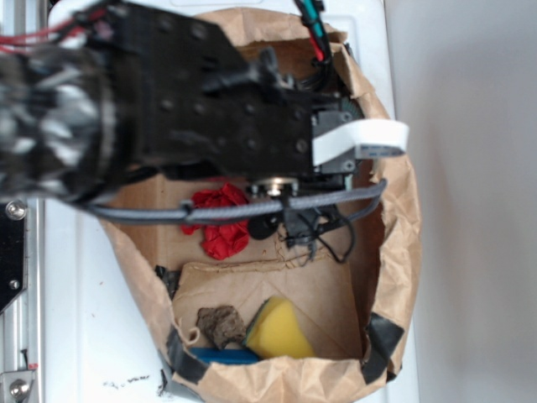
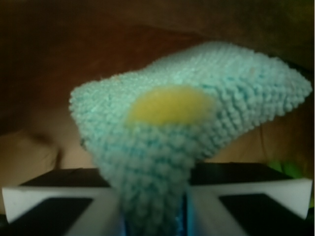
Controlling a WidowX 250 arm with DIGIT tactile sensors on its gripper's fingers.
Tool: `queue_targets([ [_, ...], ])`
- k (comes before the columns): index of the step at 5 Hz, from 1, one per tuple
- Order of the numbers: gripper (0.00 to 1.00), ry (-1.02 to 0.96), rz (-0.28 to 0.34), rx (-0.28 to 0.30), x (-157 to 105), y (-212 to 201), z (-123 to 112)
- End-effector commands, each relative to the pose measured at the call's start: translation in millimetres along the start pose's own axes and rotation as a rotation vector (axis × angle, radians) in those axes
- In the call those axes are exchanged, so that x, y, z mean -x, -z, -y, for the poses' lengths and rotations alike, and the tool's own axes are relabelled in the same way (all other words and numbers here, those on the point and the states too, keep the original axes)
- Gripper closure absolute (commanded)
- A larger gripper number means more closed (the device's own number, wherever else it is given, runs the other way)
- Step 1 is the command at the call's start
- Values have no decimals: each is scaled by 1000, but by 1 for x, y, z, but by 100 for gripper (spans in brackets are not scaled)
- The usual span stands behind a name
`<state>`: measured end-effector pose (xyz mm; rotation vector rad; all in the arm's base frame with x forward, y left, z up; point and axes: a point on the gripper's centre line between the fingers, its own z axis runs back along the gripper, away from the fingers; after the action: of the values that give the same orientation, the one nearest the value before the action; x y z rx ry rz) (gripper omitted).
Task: Grab the blue cloth.
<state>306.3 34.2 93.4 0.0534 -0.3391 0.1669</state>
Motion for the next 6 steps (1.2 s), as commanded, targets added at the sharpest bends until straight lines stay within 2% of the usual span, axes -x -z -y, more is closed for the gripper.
queue_targets([
  [1,100,91,-2,61,-10,-54,6],
  [3,100,115,-55,101,-10,-81,10],
  [6,100,162,-75,138,-3,-103,20],
])
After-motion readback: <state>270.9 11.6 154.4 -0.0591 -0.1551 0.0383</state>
